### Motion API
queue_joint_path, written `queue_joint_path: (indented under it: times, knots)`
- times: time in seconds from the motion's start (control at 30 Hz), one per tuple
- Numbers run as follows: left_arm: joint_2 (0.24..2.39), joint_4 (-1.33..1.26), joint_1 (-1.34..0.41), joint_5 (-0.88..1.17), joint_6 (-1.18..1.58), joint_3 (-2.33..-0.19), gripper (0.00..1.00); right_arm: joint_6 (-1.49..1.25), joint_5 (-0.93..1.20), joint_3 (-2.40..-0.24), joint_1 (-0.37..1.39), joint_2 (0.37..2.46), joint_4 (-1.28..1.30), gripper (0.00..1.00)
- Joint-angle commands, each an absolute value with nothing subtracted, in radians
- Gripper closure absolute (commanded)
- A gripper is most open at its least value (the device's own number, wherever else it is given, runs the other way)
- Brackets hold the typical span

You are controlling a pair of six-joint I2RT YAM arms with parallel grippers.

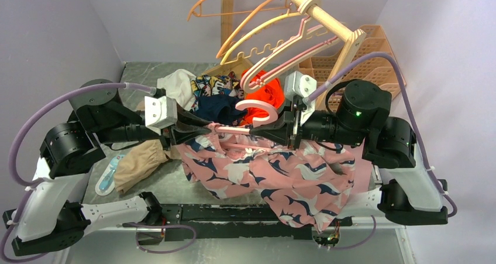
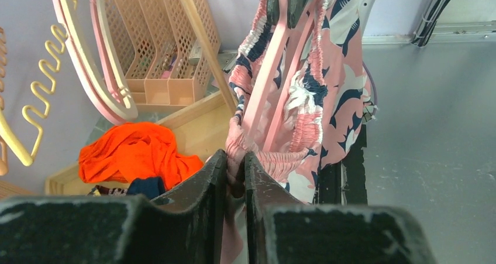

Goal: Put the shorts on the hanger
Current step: Hang the shorts on the hanger.

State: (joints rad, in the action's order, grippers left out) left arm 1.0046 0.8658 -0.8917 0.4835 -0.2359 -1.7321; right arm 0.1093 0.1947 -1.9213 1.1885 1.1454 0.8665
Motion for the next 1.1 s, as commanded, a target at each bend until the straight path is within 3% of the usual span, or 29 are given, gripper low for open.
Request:
queue_joint_path:
  times: [0.0, 0.03, 0.17, 0.37, 0.6, 0.83, 1.07]
  knots:
    - [1.025, 0.797, -0.889, 0.542, -0.219, -1.719, 0.81, 0.097, 0.224, -1.905, 1.189, 1.127, 0.794, 1.0]
    - [1.027, 0.783, -0.888, 0.55, -0.214, -1.723, 0.79, 0.096, 0.219, -1.903, 1.189, 1.127, 0.792, 1.0]
    - [1.01, 0.743, -0.888, 0.513, -0.182, -1.735, 0.41, 0.074, 0.187, -1.905, 1.188, 1.122, 0.785, 1.0]
    - [0.811, 0.526, -0.888, 0.37, -0.05, -1.59, 0.24, -0.022, 0.037, -1.85, 1.188, 1.088, 0.678, 1.0]
    - [0.626, 0.38, -0.888, 0.254, 0.127, -1.447, 0.27, -0.141, -0.031, -1.807, 1.188, 1.127, 0.513, 1.0]
    - [0.643, 0.401, -0.887, 0.272, 0.256, -1.399, 0.36, -0.241, -0.091, -1.741, 1.189, 1.18, 0.321, 1.0]
    - [0.665, 0.32, -0.887, 0.222, 0.39, -1.329, 0.4, -0.277, -0.179, -1.71, 1.192, 1.203, 0.304, 1.0]
